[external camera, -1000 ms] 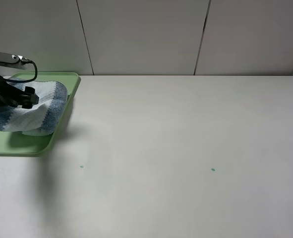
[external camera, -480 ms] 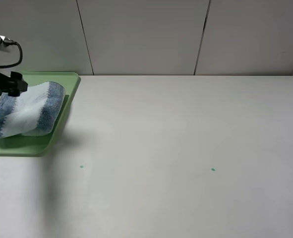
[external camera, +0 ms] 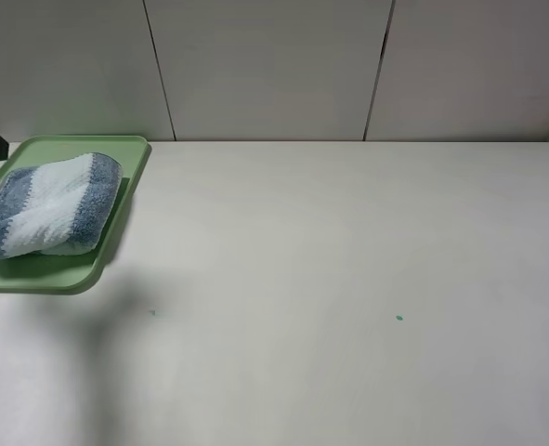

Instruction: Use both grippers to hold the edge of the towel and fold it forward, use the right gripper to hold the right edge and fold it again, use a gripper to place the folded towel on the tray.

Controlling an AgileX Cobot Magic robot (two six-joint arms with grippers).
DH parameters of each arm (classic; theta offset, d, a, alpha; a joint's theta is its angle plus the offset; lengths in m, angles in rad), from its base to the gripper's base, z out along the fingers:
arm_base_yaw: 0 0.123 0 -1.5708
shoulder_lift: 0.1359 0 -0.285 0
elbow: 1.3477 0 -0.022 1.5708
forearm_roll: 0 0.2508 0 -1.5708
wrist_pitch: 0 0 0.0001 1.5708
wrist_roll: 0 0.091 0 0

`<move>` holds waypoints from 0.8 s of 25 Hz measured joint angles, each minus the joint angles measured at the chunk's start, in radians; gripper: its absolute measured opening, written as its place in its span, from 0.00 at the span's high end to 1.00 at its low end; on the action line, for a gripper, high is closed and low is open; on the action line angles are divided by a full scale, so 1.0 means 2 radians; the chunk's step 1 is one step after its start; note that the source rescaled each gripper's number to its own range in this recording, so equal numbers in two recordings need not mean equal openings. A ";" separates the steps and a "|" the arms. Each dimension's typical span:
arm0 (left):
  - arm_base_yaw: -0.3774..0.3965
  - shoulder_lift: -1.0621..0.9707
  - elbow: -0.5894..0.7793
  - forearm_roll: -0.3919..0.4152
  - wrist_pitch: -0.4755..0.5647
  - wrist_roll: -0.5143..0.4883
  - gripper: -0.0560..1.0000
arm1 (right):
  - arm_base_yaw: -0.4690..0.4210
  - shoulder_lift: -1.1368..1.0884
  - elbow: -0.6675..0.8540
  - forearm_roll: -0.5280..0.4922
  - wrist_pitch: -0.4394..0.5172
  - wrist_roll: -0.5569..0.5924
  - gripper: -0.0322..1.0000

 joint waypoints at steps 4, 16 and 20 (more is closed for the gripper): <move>0.000 -0.061 0.000 -0.012 0.056 -0.001 0.00 | 0.000 0.000 0.000 0.000 0.000 0.000 0.00; 0.000 -0.235 0.000 -0.043 0.240 0.000 0.00 | 0.000 0.000 0.000 0.000 0.000 0.000 0.00; -0.008 -0.299 0.000 -0.045 0.302 0.000 0.00 | 0.000 0.000 0.000 0.000 0.000 0.000 0.00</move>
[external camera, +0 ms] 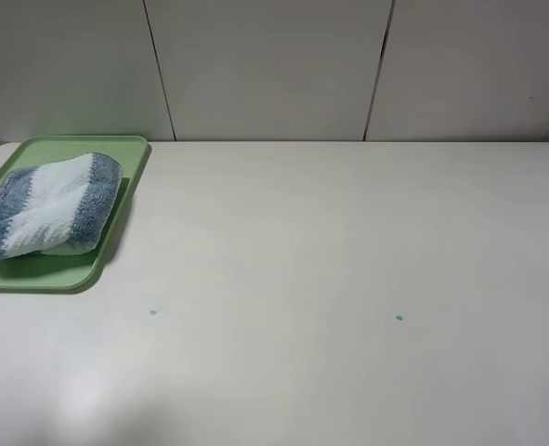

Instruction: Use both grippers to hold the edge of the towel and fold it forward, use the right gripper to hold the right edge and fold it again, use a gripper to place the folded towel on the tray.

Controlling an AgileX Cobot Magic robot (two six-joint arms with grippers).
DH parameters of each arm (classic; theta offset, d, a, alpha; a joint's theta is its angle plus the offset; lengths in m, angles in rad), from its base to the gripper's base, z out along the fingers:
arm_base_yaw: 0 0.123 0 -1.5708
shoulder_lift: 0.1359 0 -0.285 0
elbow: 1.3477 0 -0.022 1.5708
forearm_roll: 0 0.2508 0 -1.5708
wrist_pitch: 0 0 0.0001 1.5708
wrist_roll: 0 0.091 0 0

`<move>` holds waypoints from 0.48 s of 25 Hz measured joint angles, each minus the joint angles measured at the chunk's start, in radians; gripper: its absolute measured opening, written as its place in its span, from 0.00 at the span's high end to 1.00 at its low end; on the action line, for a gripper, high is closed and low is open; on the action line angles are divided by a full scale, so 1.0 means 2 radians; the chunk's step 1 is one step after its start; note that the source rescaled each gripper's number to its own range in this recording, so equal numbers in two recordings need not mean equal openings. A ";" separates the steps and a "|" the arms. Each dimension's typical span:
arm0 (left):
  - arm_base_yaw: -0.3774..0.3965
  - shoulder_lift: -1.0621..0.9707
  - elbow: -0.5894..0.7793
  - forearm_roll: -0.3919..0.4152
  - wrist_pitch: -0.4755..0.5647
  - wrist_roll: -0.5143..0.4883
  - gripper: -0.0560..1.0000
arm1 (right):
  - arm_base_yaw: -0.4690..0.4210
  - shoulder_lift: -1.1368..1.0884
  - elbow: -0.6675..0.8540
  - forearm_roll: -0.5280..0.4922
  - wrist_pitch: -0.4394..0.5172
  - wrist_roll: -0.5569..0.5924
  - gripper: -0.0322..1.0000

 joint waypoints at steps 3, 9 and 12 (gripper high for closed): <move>-0.003 -0.045 0.000 0.000 0.044 0.000 0.00 | 0.000 0.000 0.000 0.000 0.000 0.000 0.00; -0.003 -0.125 0.017 -0.003 0.109 0.000 0.00 | 0.000 0.000 0.000 0.000 0.000 0.000 0.00; -0.004 -0.168 0.054 -0.019 0.114 0.000 0.00 | 0.000 0.000 0.000 0.000 0.000 0.000 0.00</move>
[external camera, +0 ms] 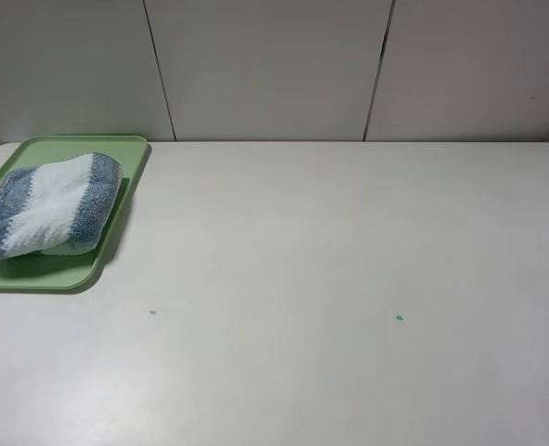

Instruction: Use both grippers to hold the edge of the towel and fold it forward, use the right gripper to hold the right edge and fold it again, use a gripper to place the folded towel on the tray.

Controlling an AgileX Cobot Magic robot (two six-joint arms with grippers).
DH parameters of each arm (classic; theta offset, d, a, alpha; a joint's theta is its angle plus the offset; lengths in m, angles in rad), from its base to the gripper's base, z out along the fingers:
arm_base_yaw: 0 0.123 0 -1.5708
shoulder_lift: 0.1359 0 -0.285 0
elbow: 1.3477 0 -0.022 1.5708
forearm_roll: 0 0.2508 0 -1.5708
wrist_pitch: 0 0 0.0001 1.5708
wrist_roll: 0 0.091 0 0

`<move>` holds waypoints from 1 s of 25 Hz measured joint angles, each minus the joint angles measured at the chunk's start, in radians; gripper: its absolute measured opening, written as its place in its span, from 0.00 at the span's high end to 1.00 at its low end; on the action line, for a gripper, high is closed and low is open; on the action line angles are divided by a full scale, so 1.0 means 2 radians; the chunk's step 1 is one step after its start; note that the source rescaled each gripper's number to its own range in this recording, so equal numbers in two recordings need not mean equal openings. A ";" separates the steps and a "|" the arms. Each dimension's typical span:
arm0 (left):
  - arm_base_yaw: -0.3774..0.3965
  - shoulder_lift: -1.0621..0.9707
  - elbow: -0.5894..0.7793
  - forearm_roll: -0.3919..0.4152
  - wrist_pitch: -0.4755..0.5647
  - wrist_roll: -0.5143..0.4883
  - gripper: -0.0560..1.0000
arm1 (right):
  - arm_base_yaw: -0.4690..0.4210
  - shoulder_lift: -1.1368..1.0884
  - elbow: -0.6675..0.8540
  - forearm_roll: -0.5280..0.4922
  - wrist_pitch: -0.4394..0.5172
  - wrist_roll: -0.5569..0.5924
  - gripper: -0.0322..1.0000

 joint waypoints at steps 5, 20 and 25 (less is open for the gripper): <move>0.000 -0.067 0.045 -0.011 0.002 0.000 0.00 | 0.000 0.000 0.000 0.000 0.000 0.000 0.00; -0.017 -0.124 0.045 -0.082 -0.001 0.087 0.00 | 0.000 0.000 0.000 0.000 0.000 0.000 0.00; -0.017 -0.124 0.045 -0.082 0.000 0.087 0.00 | 0.000 0.000 0.000 0.000 0.000 0.000 0.00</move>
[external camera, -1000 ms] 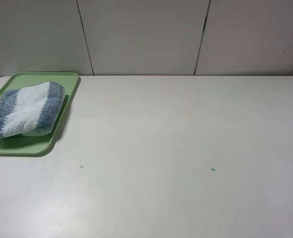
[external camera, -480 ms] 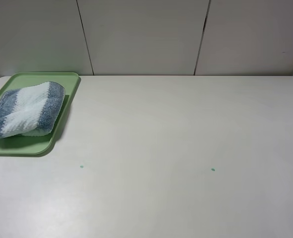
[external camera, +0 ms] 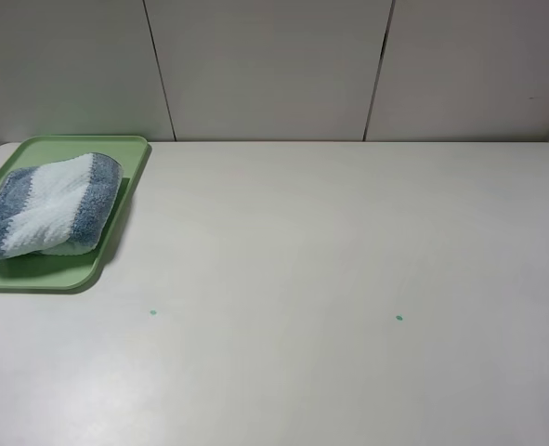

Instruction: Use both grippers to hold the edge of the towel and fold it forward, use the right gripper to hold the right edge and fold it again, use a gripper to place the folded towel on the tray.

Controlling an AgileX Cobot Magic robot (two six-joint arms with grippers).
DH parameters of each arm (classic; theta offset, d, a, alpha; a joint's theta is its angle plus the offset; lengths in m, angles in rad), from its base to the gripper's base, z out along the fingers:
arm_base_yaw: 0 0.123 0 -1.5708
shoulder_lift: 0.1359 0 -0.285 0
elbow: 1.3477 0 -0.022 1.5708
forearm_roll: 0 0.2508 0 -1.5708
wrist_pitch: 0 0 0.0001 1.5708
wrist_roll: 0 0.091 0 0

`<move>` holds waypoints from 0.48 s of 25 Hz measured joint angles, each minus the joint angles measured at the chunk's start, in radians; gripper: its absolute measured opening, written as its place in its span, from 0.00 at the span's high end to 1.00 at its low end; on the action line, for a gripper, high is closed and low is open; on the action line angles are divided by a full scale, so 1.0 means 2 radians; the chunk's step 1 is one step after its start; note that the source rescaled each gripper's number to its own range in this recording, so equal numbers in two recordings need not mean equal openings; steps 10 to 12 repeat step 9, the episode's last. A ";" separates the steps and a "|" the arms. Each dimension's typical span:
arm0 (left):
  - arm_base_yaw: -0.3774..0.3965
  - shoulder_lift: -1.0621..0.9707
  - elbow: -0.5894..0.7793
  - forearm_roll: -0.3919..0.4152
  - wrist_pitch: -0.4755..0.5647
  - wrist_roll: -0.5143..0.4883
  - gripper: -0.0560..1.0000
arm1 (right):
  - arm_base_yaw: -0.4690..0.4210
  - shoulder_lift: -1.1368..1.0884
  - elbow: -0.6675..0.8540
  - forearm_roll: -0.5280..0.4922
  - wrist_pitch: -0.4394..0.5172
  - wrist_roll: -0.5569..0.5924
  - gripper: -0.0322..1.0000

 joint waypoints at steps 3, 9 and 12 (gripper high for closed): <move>0.000 0.000 0.000 0.000 0.000 0.001 0.00 | 0.000 0.000 0.000 0.000 0.000 0.000 0.00; 0.000 0.000 0.000 0.000 0.000 0.001 0.00 | 0.000 0.000 0.000 0.000 0.000 0.000 0.00; 0.000 0.000 0.000 0.000 0.000 0.001 0.00 | 0.000 0.000 0.000 0.000 0.000 0.000 0.00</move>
